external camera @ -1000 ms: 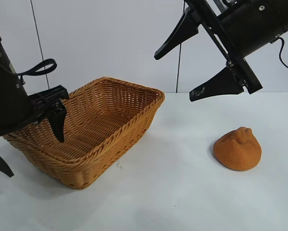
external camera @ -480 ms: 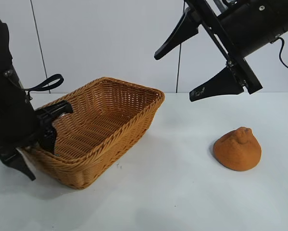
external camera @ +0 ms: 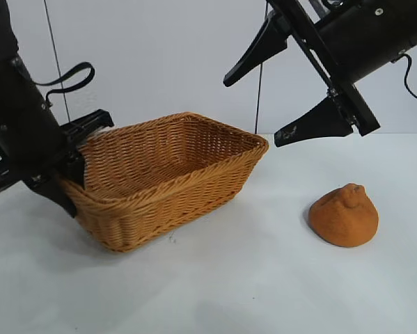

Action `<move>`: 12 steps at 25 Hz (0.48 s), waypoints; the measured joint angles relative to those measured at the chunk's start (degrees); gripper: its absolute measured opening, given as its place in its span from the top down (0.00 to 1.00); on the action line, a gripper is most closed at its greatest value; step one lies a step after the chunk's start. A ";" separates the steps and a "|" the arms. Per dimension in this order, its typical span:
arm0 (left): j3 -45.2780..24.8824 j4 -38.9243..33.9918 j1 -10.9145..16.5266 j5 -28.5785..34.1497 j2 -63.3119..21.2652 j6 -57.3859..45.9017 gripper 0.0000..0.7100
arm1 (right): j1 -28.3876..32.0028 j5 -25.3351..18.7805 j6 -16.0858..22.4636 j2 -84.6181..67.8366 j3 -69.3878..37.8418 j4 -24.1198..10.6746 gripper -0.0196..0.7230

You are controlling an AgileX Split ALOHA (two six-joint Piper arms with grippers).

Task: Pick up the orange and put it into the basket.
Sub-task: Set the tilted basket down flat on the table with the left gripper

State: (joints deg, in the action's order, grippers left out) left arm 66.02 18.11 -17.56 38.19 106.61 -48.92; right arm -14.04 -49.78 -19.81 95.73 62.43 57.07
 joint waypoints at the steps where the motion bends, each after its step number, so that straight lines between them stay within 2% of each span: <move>1: 0.96 0.28 0.58 0.52 0.00 1.72 0.88 | 0.00 0.00 0.00 0.00 0.00 0.00 0.18; 8: 4.88 0.47 5.37 6.29 0.05 13.31 0.88 | 0.00 -0.15 0.00 0.00 0.00 0.00 0.18; 12: 5.34 0.39 6.38 8.58 0.05 20.45 0.88 | 0.00 -0.64 0.00 0.00 0.00 0.00 0.18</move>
State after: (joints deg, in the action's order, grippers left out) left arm 71.36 18.51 -11.17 46.76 106.66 -28.47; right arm -14.04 -50.41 -19.81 95.73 62.43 57.07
